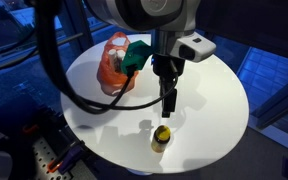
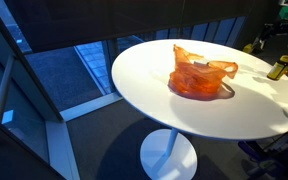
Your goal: Put the brown bottle in the plastic
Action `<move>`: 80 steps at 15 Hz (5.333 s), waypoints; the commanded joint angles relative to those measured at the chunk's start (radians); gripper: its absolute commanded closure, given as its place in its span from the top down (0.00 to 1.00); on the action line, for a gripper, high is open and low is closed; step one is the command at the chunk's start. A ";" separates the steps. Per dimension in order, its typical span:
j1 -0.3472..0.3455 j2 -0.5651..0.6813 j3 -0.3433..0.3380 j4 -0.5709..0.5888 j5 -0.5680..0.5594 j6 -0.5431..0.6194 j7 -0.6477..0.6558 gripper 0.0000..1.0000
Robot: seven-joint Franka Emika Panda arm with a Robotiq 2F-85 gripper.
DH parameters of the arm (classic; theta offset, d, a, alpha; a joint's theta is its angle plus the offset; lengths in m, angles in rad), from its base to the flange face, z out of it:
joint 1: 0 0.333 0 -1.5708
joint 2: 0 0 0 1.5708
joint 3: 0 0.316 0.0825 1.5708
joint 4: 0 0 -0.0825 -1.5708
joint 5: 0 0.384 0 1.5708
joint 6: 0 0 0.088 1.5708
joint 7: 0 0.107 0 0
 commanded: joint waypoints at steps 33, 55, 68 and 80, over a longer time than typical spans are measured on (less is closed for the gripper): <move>-0.027 0.085 -0.067 -0.044 0.037 0.122 -0.007 0.29; 0.126 -0.136 0.125 -0.106 0.031 0.119 -0.005 0.28; 0.144 -0.258 0.281 -0.166 0.182 0.113 -0.127 0.28; 0.171 -0.217 0.333 -0.178 0.271 0.132 -0.211 0.28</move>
